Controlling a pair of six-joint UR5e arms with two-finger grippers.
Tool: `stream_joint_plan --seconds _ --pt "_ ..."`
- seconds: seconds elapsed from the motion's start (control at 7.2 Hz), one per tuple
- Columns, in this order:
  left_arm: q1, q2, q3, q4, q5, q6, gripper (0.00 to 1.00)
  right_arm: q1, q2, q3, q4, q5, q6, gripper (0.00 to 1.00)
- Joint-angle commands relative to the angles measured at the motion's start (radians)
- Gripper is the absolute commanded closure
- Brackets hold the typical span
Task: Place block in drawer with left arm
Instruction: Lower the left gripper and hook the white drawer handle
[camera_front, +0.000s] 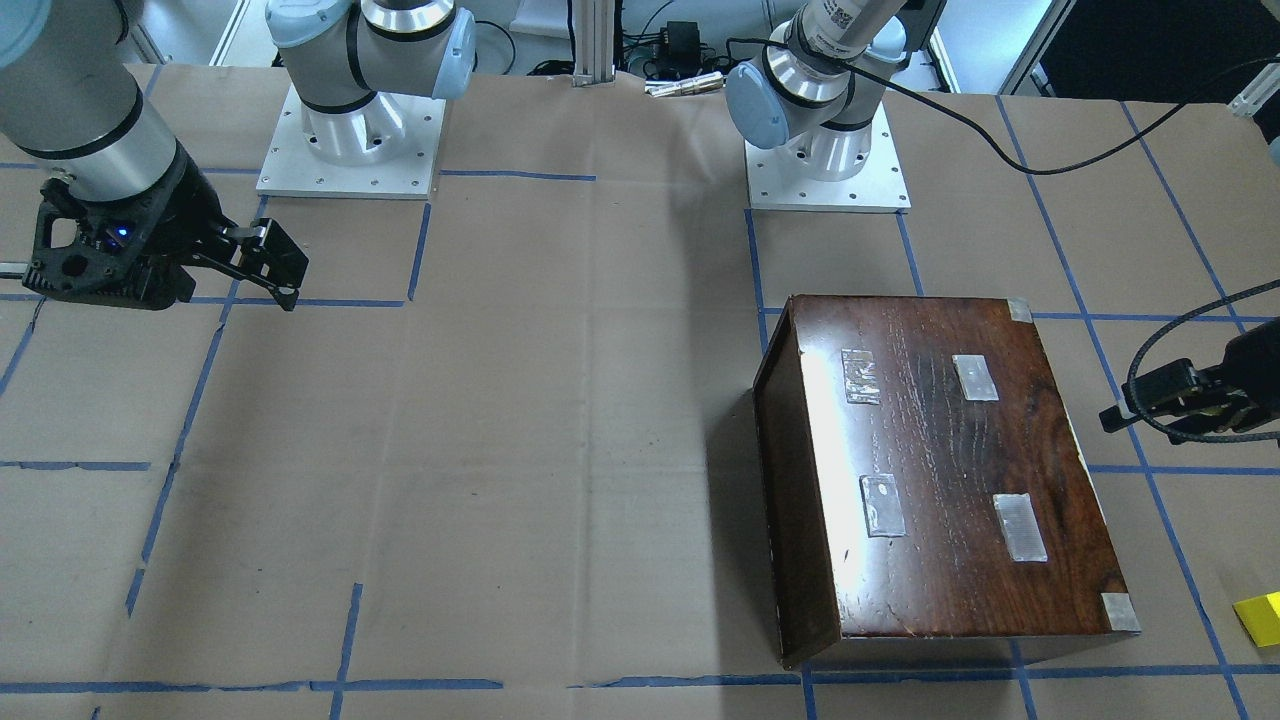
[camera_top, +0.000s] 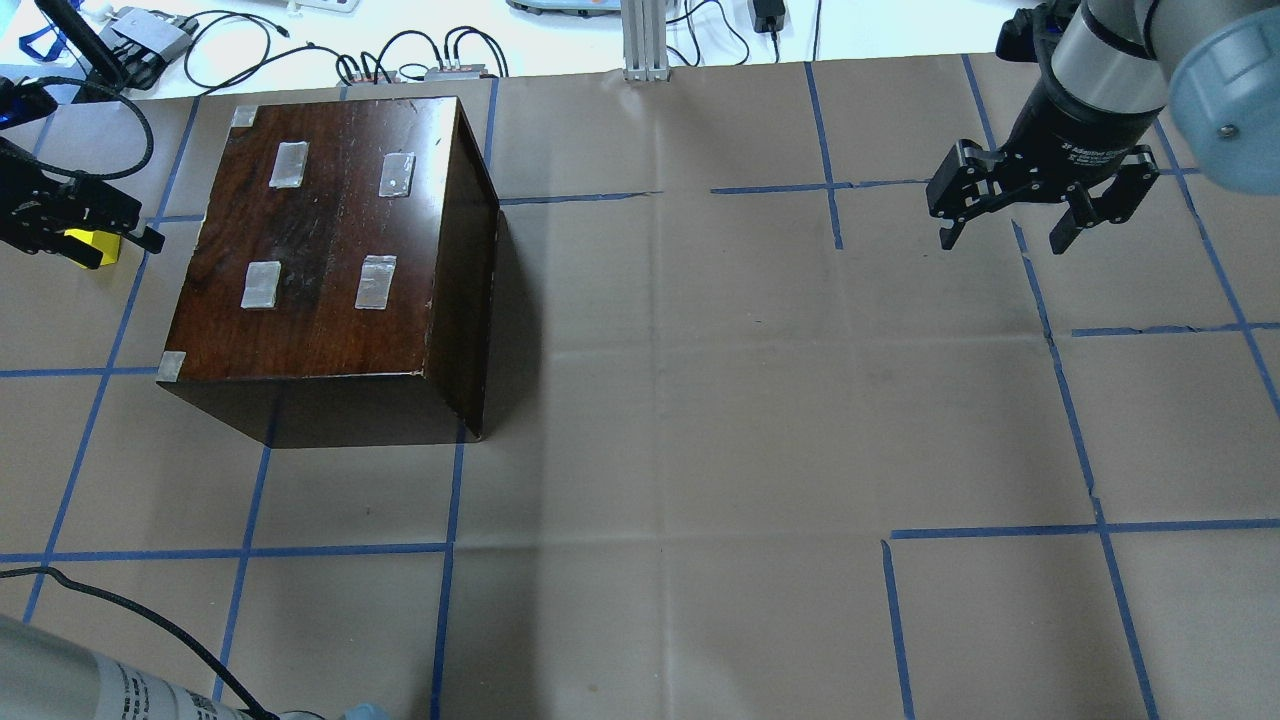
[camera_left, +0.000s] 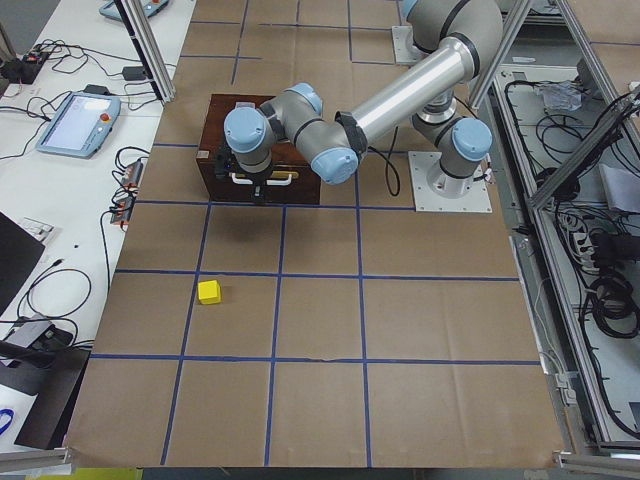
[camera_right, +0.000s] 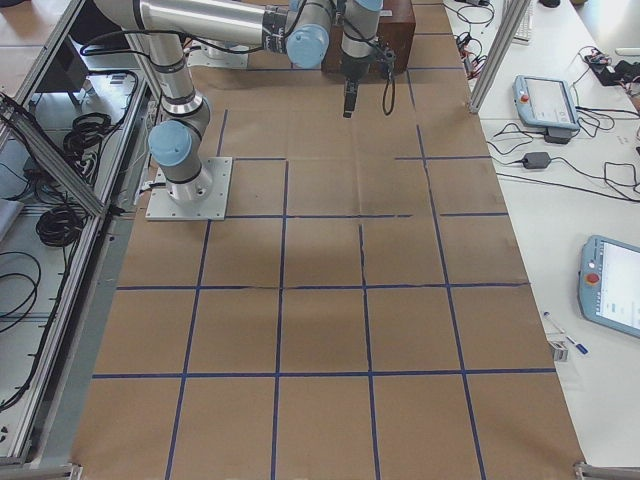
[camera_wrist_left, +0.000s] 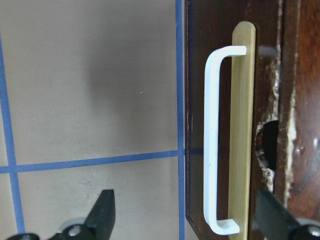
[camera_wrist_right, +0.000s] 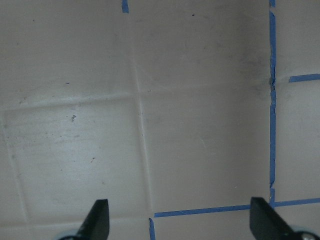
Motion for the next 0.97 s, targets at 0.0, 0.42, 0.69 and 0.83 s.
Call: stream_joint_plan --seconds 0.0,0.42,0.69,0.83 --pt "-0.003 -0.030 -0.007 0.007 -0.018 0.000 0.02 0.000 0.000 0.001 0.000 0.000 0.000 0.00" --pt "-0.003 -0.056 -0.018 0.014 -0.015 0.006 0.02 0.000 0.000 0.001 0.000 0.000 0.000 0.00" --pt "-0.006 -0.067 -0.018 0.024 -0.015 0.009 0.02 0.000 0.000 0.001 0.002 0.000 0.000 0.00" --pt "-0.006 -0.069 -0.021 0.031 -0.018 0.009 0.02 0.000 0.000 0.001 0.000 0.000 0.000 0.00"
